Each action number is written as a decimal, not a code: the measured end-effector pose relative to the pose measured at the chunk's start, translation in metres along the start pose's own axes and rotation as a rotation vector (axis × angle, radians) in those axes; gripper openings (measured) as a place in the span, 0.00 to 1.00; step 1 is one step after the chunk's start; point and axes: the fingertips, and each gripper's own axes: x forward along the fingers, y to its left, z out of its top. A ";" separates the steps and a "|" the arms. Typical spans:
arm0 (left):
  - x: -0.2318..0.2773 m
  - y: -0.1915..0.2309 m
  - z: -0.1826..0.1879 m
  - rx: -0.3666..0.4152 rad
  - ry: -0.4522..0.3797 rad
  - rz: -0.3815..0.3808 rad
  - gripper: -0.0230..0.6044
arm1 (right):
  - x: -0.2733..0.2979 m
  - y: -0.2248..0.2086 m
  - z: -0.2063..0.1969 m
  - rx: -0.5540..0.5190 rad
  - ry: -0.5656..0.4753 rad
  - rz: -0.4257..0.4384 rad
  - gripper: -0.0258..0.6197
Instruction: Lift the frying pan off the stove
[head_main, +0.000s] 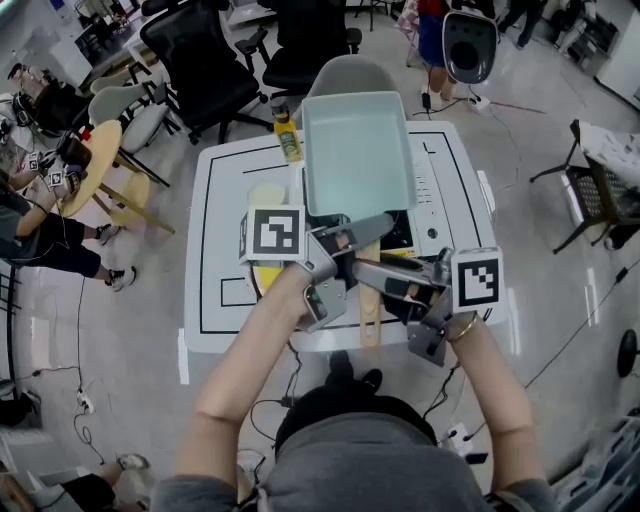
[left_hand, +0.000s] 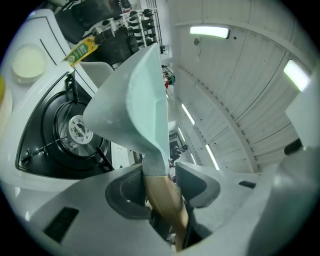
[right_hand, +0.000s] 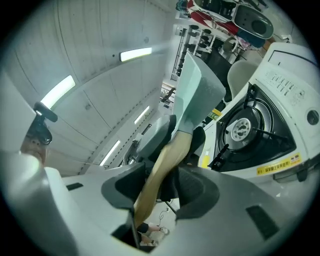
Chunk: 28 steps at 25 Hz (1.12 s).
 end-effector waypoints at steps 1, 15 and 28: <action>0.000 -0.005 0.001 0.012 -0.002 -0.002 0.30 | 0.000 0.005 0.002 -0.010 -0.001 0.005 0.33; -0.006 -0.042 -0.001 0.083 -0.022 -0.018 0.30 | -0.006 0.034 0.004 -0.068 -0.011 0.025 0.33; -0.008 -0.044 0.001 0.090 -0.042 -0.008 0.30 | -0.006 0.038 0.006 -0.068 -0.006 0.042 0.33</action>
